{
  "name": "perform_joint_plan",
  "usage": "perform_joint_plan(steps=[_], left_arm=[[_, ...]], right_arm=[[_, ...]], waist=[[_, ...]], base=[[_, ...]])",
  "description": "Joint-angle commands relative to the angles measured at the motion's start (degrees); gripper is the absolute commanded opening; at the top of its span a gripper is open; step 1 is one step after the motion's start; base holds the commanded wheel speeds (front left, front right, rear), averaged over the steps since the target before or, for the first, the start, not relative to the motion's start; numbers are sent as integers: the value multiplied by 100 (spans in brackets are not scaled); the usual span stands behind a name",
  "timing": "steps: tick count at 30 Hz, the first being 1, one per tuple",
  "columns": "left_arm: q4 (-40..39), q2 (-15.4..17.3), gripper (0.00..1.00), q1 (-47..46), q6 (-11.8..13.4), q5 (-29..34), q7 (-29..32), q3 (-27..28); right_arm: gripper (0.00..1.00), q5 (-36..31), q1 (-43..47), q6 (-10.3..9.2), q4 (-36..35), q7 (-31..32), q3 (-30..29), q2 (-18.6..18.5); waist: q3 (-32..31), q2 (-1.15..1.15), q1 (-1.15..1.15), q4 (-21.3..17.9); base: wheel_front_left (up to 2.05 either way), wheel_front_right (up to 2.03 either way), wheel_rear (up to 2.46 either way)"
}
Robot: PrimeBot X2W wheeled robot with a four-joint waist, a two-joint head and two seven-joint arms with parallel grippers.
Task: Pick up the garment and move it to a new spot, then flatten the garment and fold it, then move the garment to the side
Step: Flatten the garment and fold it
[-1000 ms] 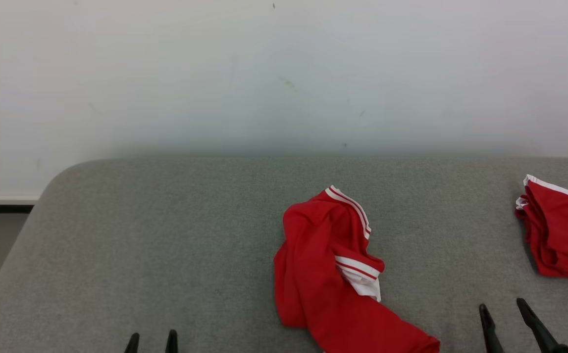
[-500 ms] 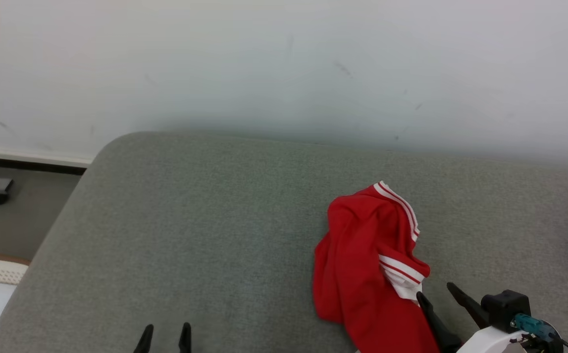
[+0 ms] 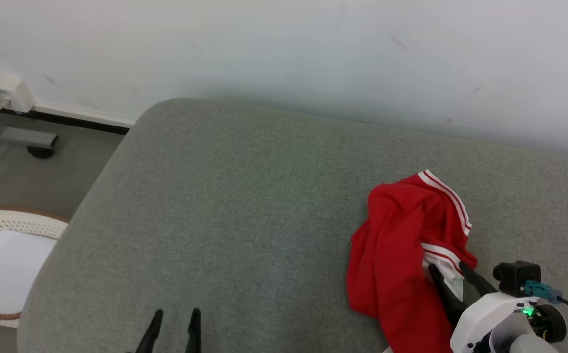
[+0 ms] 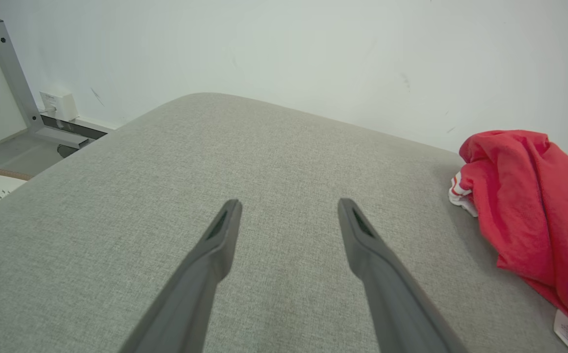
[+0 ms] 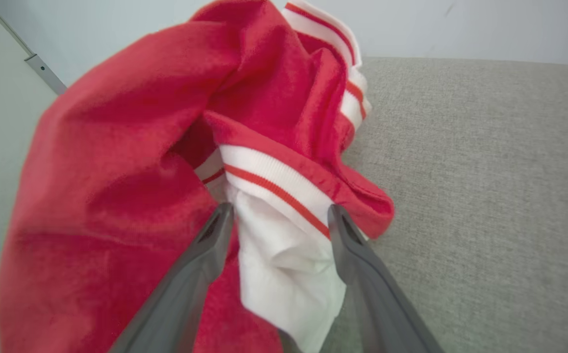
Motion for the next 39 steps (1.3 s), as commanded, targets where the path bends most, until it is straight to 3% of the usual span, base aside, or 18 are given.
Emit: perform_joint_plan(steps=[1, 9, 10, 12, 14, 18, 23, 32, 39], left_arm=[[10, 19, 100, -59, 20, -103, 0, -18], [22, 19, 100, -175, 79, -176, 0, -135], [26, 19, 100, -186, 80, -191, 0, -146], [33, 19, 100, -212, 99, -218, 0, -173], [47, 19, 100, -215, 111, -234, 0, -195], [64, 18, 100, -229, 134, -267, 0, -191], [71, 19, 100, -130, 166, -314, 0, -147], [60, 20, 100, 72, 230, -386, 0, -184], [78, 21, 100, 236, 260, -435, 0, -258]], right_arm=[[100, 16, -138, -12, 186, -36, -53, -32], [100, -195, -616, -12, 892, -285, -116, 86], [92, -250, -672, -12, 997, -285, -121, 88], [40, -330, -778, -12, 1213, -243, -129, 117], [0, -404, -868, -12, 1392, -184, -96, 149], [0, -372, -1016, -12, 1440, -92, 39, 186], [0, 48, -1212, -12, 805, 79, 125, 179], [0, 1765, -1408, -12, -1568, 1748, -67, -62], [0, 2155, -1752, -11, -2217, 2854, -535, 244]], waist=[[74, 0, 0, 70], [238, 0, 0, 187], [257, 0, 0, 197], [283, 0, 0, 217], [296, 0, 0, 234], [278, 0, 0, 237], [127, 0, 0, 182], [-301, 0, 0, 19], [-653, 0, 0, 2]], base=[[0, 0, 0], [0, 0, 0], [0, 0, 0], [0, 0, 0], [0, 0, 0], [0, 0, 0], [0, 0, 0], [0, 0, 0], [0, 0, 0]])
